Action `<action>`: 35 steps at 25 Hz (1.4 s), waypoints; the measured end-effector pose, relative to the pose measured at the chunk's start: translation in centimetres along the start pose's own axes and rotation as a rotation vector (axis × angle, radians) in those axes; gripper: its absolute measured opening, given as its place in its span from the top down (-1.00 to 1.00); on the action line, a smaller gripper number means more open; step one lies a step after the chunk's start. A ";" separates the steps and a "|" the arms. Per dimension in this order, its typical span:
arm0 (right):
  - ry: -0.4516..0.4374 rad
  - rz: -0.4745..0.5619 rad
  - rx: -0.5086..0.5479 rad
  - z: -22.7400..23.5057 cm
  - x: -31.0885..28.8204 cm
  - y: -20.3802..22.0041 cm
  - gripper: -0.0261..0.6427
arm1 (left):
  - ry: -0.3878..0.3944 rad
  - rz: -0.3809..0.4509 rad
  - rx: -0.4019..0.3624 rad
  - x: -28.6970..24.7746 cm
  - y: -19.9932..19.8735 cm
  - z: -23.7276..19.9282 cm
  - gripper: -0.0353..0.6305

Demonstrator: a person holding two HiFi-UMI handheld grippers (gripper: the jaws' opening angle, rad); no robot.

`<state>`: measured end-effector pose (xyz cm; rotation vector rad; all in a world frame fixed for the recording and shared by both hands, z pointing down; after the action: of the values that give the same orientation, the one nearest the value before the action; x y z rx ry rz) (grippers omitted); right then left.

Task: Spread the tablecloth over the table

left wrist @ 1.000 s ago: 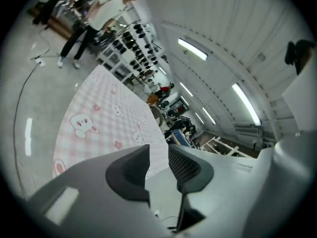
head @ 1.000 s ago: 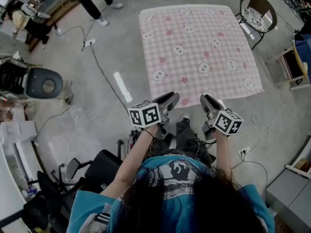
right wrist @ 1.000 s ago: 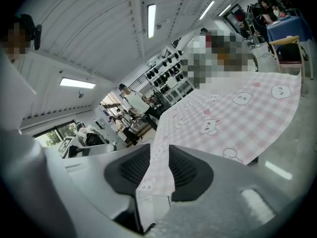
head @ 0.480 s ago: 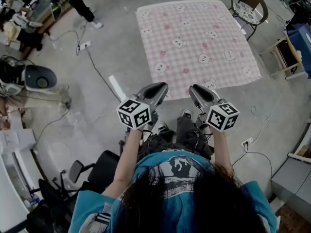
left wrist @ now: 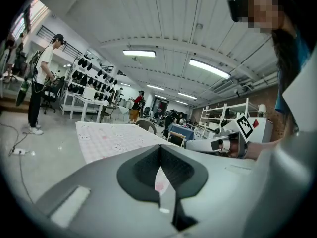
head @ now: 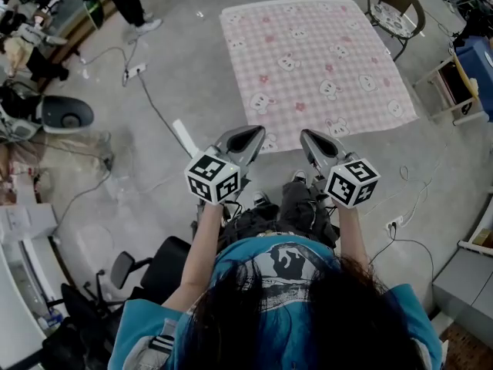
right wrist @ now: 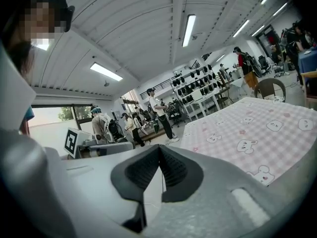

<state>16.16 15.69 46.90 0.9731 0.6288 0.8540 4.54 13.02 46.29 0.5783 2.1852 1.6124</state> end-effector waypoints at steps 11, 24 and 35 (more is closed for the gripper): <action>-0.012 0.006 0.029 -0.4 -0.1 -0.4 0.94 | 0.021 -0.067 -0.130 -0.3 0.2 0.9 0.86; -0.019 -0.005 0.041 -0.7 0.4 0.2 0.92 | 0.048 -0.060 -0.128 -0.5 0.4 2.2 0.86; -0.003 -0.007 0.030 0.0 0.5 0.5 0.92 | 0.075 -0.067 -0.126 -1.3 0.7 2.7 0.86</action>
<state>16.23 16.25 47.35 0.9981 0.6435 0.8386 7.08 14.73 46.30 0.4095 2.1124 1.7471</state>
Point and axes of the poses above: the fingertips, and each gripper's own axes: x backward along the fingers, z to its right, y out of its underside, the point moved 2 cm from there along x, backward along the fingers, and after that the axes turned 8 degrees about z, right-handed, at the moved point
